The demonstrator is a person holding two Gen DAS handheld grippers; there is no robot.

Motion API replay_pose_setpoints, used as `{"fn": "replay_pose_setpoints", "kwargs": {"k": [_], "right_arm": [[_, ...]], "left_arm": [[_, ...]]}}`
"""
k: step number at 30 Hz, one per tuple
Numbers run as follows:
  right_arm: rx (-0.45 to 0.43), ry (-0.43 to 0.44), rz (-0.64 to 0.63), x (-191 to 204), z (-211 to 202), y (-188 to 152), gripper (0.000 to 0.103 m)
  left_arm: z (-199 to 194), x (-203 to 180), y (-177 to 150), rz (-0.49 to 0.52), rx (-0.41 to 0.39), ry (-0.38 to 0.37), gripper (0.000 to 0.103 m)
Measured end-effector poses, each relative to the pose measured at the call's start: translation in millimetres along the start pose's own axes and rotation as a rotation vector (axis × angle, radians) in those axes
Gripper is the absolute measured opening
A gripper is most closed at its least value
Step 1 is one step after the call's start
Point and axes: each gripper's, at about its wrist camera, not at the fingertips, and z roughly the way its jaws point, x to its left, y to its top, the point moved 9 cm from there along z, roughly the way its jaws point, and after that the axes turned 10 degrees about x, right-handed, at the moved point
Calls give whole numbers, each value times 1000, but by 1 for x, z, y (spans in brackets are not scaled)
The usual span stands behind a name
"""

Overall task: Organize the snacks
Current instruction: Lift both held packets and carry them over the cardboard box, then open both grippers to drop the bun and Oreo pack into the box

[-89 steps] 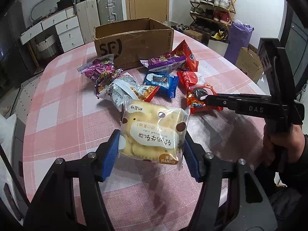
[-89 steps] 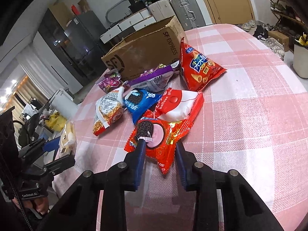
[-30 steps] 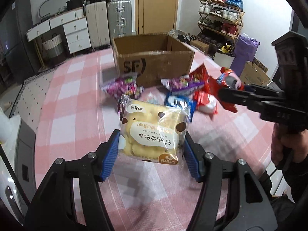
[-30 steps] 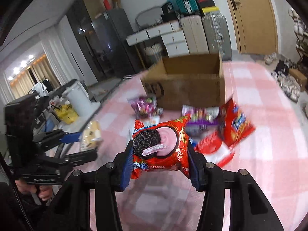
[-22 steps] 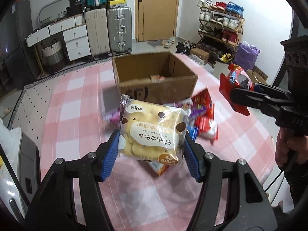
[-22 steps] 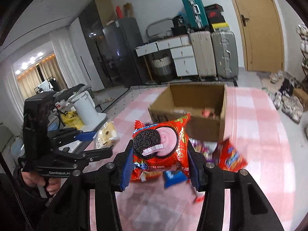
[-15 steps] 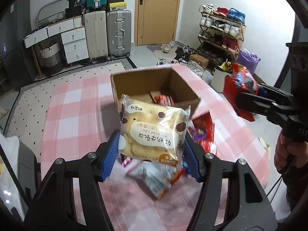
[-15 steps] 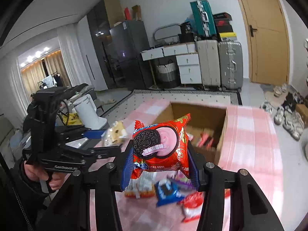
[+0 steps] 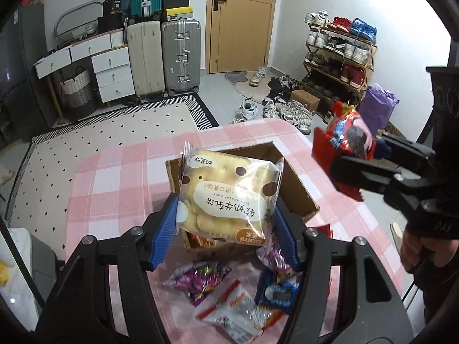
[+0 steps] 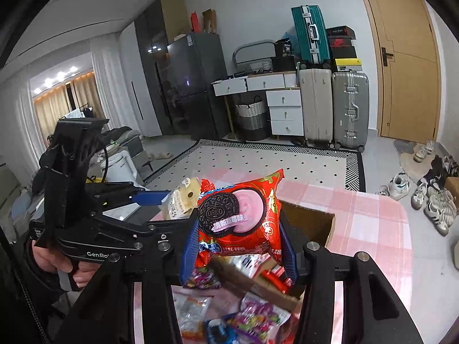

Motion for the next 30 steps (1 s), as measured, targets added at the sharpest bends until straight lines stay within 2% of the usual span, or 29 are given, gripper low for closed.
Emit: {"fn": "replay_pose_setpoints", "kwargs": {"k": [8, 20, 25, 27, 29, 30], "right_arm": [[52, -5, 23, -26, 48, 0, 49], [148, -15, 63, -58, 113, -32, 49], [163, -27, 79, -70, 133, -43, 49], [169, -40, 77, -74, 139, -44, 53], [164, -53, 73, -77, 139, -46, 60], [156, -62, 67, -77, 138, -46, 60]], "left_arm": [[57, 0, 25, 4, 60, -13, 60], [137, 12, 10, -15, 160, -50, 60], [162, 17, 8, -27, 181, -71, 61], [169, 20, 8, -40, 187, -87, 67], [177, 27, 9, -52, 197, -74, 80], [178, 27, 10, -48, 194, -79, 80]]}}
